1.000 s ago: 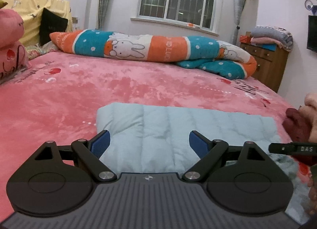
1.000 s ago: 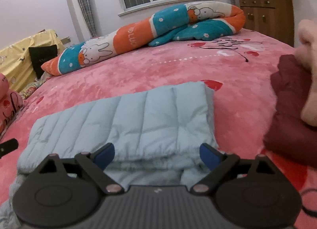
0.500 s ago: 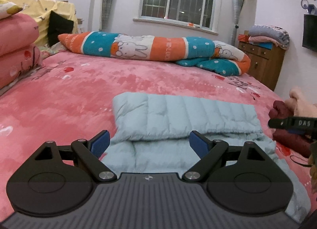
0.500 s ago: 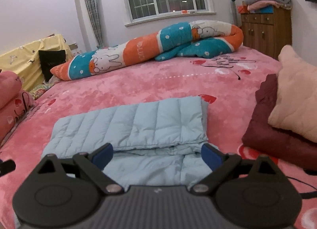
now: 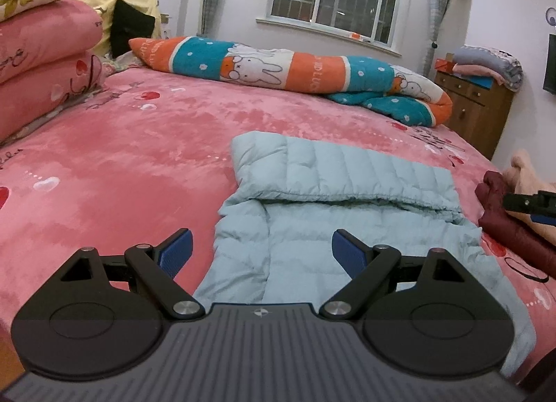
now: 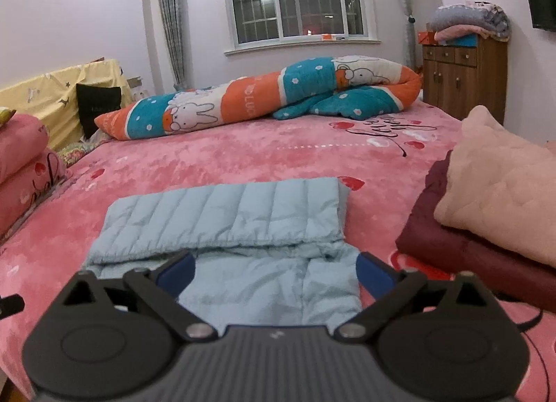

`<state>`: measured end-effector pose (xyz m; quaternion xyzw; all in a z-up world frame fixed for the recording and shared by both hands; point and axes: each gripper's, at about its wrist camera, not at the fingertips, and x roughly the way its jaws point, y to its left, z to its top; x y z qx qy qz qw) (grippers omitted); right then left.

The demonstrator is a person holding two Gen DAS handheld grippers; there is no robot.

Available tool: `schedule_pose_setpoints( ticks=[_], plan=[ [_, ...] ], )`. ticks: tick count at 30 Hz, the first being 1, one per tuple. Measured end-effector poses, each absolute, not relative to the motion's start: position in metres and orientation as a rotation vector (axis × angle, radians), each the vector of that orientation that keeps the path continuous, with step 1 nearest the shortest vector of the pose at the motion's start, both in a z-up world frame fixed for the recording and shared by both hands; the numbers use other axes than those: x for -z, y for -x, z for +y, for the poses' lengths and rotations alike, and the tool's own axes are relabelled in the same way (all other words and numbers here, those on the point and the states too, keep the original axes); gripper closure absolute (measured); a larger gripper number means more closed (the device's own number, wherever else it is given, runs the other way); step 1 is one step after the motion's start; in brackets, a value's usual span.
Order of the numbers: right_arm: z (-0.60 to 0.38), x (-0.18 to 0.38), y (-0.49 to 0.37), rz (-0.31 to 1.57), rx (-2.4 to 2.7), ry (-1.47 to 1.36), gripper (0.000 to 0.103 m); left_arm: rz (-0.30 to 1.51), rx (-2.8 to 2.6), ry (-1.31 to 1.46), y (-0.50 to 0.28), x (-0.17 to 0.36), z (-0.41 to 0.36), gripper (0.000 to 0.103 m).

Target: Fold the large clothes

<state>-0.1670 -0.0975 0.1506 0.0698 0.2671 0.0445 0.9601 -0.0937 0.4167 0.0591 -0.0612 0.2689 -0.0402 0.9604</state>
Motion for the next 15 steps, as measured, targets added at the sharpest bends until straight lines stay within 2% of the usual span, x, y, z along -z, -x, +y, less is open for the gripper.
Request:
schedule_pose_setpoints(
  ticks=[15],
  plan=[
    [-0.152, -0.133, 0.22, 0.629, -0.033, -0.196, 0.004, 0.583, 0.078, 0.131, 0.114, -0.05, 0.421, 0.0]
  ],
)
